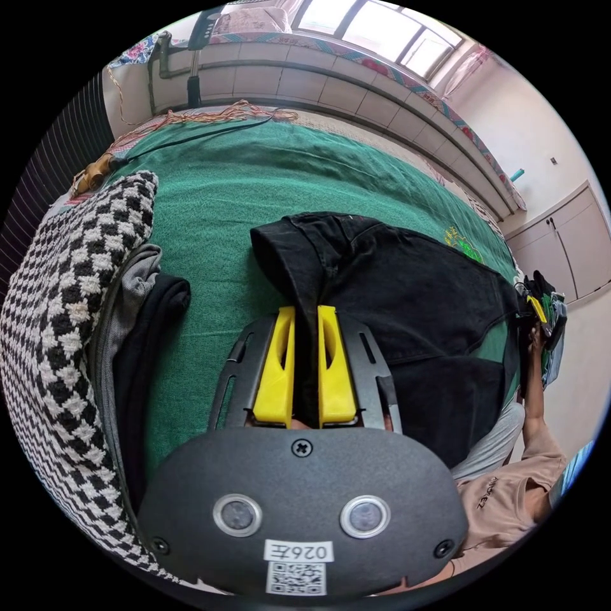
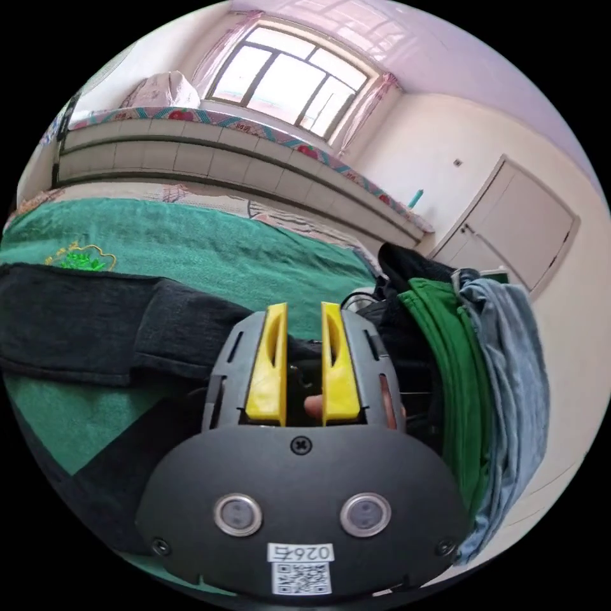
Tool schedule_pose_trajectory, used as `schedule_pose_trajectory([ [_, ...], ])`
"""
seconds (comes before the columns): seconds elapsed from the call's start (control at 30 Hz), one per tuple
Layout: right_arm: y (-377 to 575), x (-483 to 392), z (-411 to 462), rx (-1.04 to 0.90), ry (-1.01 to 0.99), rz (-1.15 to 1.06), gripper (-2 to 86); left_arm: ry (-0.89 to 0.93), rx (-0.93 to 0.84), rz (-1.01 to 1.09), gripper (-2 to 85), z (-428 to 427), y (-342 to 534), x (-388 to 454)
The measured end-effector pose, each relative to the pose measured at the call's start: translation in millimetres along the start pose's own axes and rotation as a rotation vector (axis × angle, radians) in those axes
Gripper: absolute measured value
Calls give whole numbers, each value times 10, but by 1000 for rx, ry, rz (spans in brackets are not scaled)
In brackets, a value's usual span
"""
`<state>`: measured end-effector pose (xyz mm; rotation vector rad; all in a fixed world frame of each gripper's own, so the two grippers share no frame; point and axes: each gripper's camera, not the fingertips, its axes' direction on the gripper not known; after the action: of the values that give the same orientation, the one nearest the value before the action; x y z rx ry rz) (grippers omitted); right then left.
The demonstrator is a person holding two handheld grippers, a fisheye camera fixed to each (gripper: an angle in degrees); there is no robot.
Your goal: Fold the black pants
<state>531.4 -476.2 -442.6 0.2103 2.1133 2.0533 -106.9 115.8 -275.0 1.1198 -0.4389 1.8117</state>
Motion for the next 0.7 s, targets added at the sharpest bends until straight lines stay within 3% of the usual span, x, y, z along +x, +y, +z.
schedule_pose_trajectory([
  [0.07, -58, 133, 197, -69, -137, 54, 157, -8, -2, -2, 61, 10, -7, 11],
  [0.17, -89, 81, 744, -348, -343, -13, 83, -18, -1, 0, 62, 7, -12, 31],
  [0.23, -86, 52, 798, -326, -389, -34, 24, -21, 1, 1, 62, 2, -15, 39],
  [0.33, -162, 55, 434, -105, -213, -41, -7, -20, 2, 4, 62, -8, -23, 43],
  [0.4, -112, -79, -160, 238, -3, -80, -5, -12, 1, 3, 62, -6, -32, 45],
  [0.47, 27, -329, -273, 394, 221, -144, 3, -17, -1, 7, 63, -17, -42, 51],
  [0.53, 82, -536, 37, 297, 339, -219, 23, -12, 2, 7, 63, -32, -42, 41],
  [0.6, 81, -619, 565, -11, 278, -328, 58, -5, 5, 5, 63, -51, -40, 28],
  [0.7, 80, -461, 684, -20, 278, -236, 70, 5, 6, 0, 63, -77, -46, 6],
])
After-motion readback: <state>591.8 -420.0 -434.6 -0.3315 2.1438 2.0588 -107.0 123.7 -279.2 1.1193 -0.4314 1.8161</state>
